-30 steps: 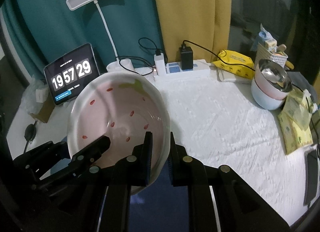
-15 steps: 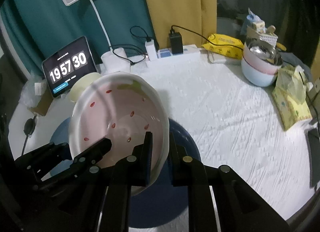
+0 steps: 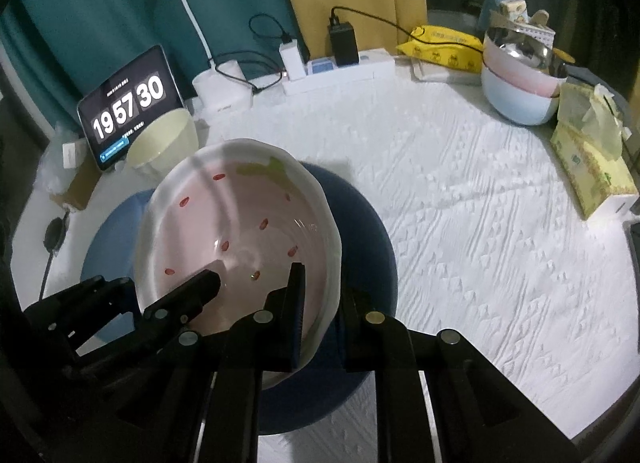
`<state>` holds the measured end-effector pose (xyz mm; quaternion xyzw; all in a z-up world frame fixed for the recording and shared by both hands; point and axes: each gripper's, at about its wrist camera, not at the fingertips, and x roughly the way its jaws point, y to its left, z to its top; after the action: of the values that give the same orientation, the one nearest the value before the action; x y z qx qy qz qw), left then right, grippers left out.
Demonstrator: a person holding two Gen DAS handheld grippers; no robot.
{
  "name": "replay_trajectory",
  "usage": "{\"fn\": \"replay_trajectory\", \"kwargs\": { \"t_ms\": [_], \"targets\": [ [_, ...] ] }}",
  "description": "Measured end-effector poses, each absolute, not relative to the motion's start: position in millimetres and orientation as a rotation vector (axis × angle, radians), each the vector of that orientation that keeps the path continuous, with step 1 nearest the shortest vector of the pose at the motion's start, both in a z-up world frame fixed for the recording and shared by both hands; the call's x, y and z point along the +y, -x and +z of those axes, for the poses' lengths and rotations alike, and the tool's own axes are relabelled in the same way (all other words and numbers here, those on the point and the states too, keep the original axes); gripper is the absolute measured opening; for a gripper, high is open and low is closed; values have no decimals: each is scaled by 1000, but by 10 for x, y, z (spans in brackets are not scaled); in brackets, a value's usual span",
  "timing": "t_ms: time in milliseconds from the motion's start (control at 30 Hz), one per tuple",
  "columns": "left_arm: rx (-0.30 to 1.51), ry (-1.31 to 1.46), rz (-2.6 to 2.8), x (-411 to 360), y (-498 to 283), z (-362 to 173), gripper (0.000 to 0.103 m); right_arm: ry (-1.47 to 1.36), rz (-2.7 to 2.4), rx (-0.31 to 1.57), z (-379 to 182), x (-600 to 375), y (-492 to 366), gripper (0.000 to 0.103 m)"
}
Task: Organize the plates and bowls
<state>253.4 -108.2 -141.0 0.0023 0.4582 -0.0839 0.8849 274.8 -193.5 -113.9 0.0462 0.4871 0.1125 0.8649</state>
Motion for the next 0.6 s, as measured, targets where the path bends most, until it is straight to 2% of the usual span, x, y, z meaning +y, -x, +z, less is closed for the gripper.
{"fn": "replay_trajectory", "kwargs": {
  "t_ms": [367, 533, 600],
  "targets": [
    [974, -40, -144, -1103, -2484, -1424, 28, 37, 252, 1013, -1163, -1841, -2718, 15],
    [976, -35, -139, -1064, -2461, -1412, 31, 39, 269, 1020, -1157, -1856, -2745, 22],
    [974, -36, -144, -1059, -2443, -1411, 31, 29, 281, 1020, -1156, -1874, -2761, 22]
  ]
}}
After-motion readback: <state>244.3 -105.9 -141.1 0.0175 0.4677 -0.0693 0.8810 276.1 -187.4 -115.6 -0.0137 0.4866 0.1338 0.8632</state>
